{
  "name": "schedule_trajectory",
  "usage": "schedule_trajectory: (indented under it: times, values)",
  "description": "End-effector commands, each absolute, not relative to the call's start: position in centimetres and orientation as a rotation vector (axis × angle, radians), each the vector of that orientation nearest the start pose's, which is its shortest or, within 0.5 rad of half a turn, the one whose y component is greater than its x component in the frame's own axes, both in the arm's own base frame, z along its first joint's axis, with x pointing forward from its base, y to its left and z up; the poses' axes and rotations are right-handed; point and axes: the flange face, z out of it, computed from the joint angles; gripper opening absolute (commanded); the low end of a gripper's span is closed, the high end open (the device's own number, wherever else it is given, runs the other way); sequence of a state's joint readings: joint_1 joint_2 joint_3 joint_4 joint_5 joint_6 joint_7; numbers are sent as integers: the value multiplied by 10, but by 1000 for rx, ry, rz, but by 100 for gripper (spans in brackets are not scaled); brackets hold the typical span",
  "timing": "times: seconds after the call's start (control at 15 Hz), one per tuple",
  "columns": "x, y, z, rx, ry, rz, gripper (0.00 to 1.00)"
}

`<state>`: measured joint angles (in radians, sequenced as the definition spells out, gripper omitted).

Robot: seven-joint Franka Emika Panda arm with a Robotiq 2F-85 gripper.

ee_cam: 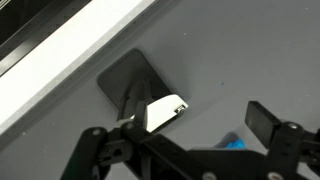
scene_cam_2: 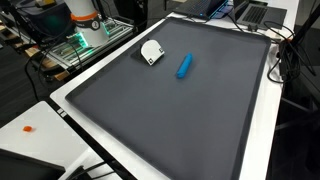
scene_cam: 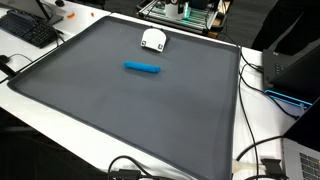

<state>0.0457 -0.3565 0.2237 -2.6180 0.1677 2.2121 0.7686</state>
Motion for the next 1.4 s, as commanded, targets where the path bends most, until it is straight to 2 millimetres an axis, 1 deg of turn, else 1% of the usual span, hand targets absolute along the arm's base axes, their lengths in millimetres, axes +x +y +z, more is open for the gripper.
schedule_trajectory:
  times: [0.0,0.33,0.4,0.47,0.6,0.67,0.87,1.13,1.33]
  values:
    - [378,92,335,-2796,1185,139,100]
    - [374,66,303,-2556,1476,54,100]
    - [390,64,303,-2506,1529,35,100]
    - [390,60,299,-2459,1583,9,100]
    - [397,55,295,-2362,1695,-44,100]
    - [400,53,291,-2352,1722,-73,100]
    - [402,45,280,-2318,1805,-81,100]
    - [402,37,280,-2336,1856,-78,100]
    - [396,33,280,-2412,1858,-29,100]
